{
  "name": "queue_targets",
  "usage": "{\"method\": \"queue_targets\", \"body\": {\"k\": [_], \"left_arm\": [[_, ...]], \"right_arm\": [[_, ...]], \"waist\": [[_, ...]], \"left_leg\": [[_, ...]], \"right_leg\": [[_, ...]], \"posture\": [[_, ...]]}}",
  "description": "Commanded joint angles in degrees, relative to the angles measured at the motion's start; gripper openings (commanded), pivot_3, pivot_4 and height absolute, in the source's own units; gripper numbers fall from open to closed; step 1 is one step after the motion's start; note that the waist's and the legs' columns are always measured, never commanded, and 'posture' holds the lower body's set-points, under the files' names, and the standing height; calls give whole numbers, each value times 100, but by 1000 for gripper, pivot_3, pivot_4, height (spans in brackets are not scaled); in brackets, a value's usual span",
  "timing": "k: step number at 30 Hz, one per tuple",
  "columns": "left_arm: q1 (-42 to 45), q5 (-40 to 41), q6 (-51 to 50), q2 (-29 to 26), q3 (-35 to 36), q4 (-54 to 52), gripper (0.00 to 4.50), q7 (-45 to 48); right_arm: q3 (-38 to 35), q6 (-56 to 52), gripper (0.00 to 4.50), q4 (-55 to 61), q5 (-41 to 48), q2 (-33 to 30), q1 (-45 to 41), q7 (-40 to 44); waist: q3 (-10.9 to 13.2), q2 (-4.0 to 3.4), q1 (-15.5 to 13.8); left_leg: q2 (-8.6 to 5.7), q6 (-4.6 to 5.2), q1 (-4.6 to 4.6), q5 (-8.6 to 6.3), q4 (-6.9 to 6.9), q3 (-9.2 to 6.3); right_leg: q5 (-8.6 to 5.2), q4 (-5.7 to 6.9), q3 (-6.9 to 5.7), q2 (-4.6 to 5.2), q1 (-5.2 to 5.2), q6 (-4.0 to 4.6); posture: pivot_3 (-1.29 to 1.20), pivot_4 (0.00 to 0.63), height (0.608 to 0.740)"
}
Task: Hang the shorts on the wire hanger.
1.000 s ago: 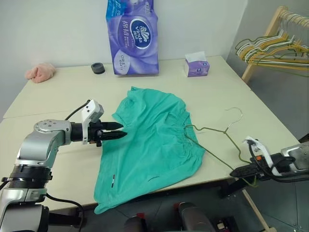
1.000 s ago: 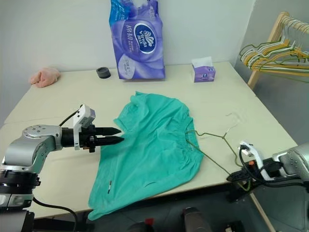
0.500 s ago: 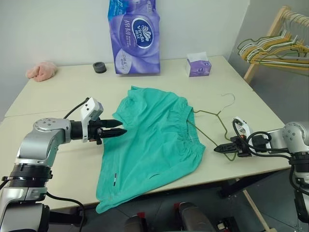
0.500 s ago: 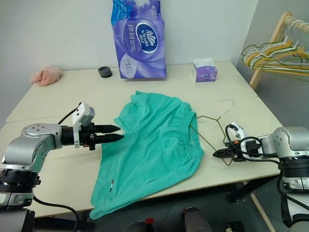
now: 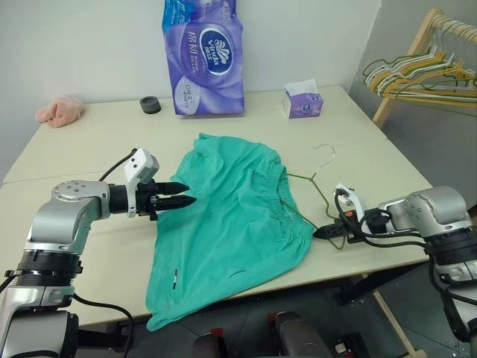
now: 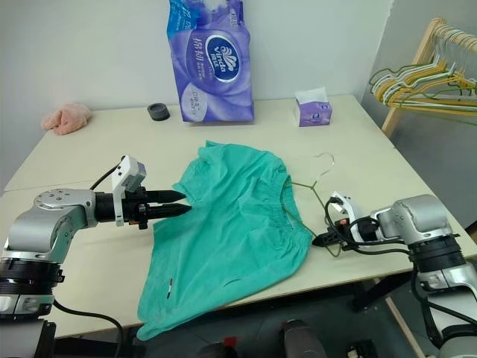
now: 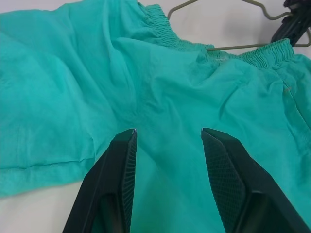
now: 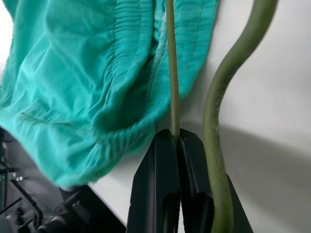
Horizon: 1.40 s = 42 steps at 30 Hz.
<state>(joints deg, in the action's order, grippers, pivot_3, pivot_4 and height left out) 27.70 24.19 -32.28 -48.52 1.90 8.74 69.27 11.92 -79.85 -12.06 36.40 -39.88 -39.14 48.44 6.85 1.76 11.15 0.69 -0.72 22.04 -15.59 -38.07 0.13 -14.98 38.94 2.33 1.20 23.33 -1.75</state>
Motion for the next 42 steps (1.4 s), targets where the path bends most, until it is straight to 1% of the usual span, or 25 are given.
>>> {"method": "queue_targets", "body": {"k": [1, 7, 11, 13, 14, 16, 17, 19, 22, 26, 27, 31, 34, 38, 42], "left_arm": [[70, 106, -7, -29, 170, -175, 2216, -2], [122, 171, -36, 18, 211, -146, 2216, -81], [206, 138, -10, 76, 282, -36, 2216, -281], [367, 120, -4, 168, 418, 172, 2216, -586], [482, 72, 41, 221, 497, 323, 2390, -794], [709, 45, 124, 268, 626, 579, 2727, -993], [804, 37, 192, 268, 663, 666, 3037, -1023], [1081, 3, 373, 263, 724, 864, 3591, -1068], [1564, -57, 648, 235, 729, 1078, 4472, -1039], [2069, -156, 887, 21, 439, 989, 4491, -436], [2183, -191, 927, -53, 333, 949, 4491, -214], [2331, -505, 1275, -320, -146, 966, 4491, 568], [2351, -824, 1687, -414, -394, 1175, 4491, 858], [2387, -1180, 2217, -402, -604, 1536, 4491, 1073], [2136, -1663, 2938, -296, -950, 1763, 4491, 1110]], "right_arm": [[-49, 387, 0, -379, -214, 206, -360, 79], [-319, 562, 0, -791, -328, 748, -685, -59], [-666, 504, 0, -418, -220, 937, -733, -188], [-788, 652, 0, -112, -236, 956, -738, -243], [-925, 650, 0, 16, -204, 1011, -772, -327], [-877, 853, 0, 500, -284, 976, -733, -356], [-903, 849, 0, 687, -265, 1006, -714, -405], [-551, 1295, 0, 1166, -539, 876, -576, -356], [-137, 1907, 0, 1503, -980, 822, -457, -429], [497, 2855, 0, 1788, -1651, 646, -375, -282], [672, 3089, 0, 1851, -1831, 579, -365, -225], [1070, 3800, 0, 1947, -2374, 437, -345, -95], [1177, 4141, 0, 1959, -2627, 409, -335, -31], [1210, 4390, 0, 2069, -2863, 413, -306, 44], [1256, 4658, 0, 2277, -3121, 387, -247, 119]], "waist": [[0, 0, 0], [-1, 0, 2], [-1, -1, -2], [-1, -1, -14], [-1, -1, -21], [-1, 0, -17], [-2, -1, -9], [-3, -1, -6], [-8, 6, -5], [-11, 11, 2], [-11, 10, 4], [-15, 9, 13], [-16, 6, 14], [-17, 6, 11], [-17, 6, 11]], "left_leg": [[0, 0, 0, 0, 0, 1], [0, 0, 0, 0, 0, -3], [-3, 0, 2, 0, -2, -3], [-5, 0, 2, 0, -2, -4], [-6, 0, 2, 0, -4, -6], [-5, 0, 5, 0, -7, -10], [-5, 0, 6, 0, -7, -11], [-5, 0, 6, 0, -5, -12], [-8, -1, 14, 0, -6, -11], [-10, -2, 33, 1, -9, -12], [-10, -2, 37, 1, -9, -12], [-13, -3, 42, 2, -12, -10], [-11, -3, 40, 2, -11, -11], [-11, -3, 45, 2, -15, -10], [-11, -3, 57, 2, -22, -12]], "right_leg": [[0, 0, 1, 1, 0, 0], [2, 2, -2, 3, 0, 3], [3, 3, -2, 8, 0, 3], [3, 4, -3, 10, 0, 3], [3, 5, -5, 11, 0, 3], [4, 6, -10, 11, 0, 1], [4, 6, -10, 11, 1, 1], [5, 5, -10, 12, 2, 1], [5, 6, -11, 15, 9, 1], [7, 10, -12, 15, 25, 0], [8, 8, -12, 15, 28, 0], [8, 10, -11, 17, 34, 1], [8, 12, -12, 14, 35, 1], [8, 12, -11, 13, 38, 1], [8, 13, -13, 14, 46, 1]], "posture": [[-185, 55, 740], [-185, 53, 740], [-181, 52, 740], [-179, 53, 740], [-178, 53, 740], [-181, 54, 740], [-183, 53, 740], [-183, 53, 740], [-183, 53, 740], [-183, 53, 740], [-176, 44, 740], [-176, 43, 740], [-177, 43, 740], [-183, 44, 740], [-190, 47, 740]]}}
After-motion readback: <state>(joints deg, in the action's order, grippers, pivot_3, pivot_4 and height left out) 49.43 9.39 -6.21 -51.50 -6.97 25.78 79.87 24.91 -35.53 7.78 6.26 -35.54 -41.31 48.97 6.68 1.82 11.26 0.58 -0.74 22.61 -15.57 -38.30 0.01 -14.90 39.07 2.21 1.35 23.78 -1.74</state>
